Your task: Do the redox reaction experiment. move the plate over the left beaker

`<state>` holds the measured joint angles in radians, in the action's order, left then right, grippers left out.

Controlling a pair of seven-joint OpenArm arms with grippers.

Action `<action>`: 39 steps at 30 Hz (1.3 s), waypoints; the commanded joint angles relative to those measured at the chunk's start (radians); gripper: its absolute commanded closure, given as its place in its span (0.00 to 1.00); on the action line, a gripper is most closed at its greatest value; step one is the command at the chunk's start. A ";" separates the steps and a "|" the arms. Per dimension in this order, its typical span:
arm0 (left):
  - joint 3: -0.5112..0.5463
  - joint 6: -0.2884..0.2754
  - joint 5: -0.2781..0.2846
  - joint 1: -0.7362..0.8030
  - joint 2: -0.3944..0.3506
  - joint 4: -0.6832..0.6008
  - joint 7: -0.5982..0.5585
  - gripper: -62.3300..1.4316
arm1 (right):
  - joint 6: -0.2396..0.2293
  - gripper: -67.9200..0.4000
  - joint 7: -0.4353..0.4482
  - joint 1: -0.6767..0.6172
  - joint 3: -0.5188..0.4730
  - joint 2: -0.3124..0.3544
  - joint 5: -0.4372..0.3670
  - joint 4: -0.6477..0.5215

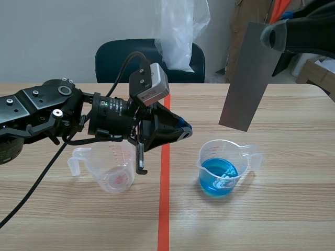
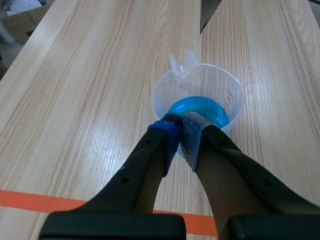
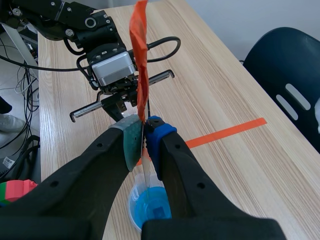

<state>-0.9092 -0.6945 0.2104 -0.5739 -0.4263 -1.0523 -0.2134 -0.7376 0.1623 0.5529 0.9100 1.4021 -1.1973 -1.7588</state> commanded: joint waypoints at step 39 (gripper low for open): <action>0.347 -0.002 0.011 0.444 -0.342 -0.022 -0.587 0.94 | -0.008 0.99 0.011 0.013 -0.014 0.006 -0.019 -0.003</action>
<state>-0.5713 -0.6945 0.2104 -0.1394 -0.7628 -1.0557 -0.7788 -0.7376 0.1551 0.5529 0.9100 1.4021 -1.1976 -1.7588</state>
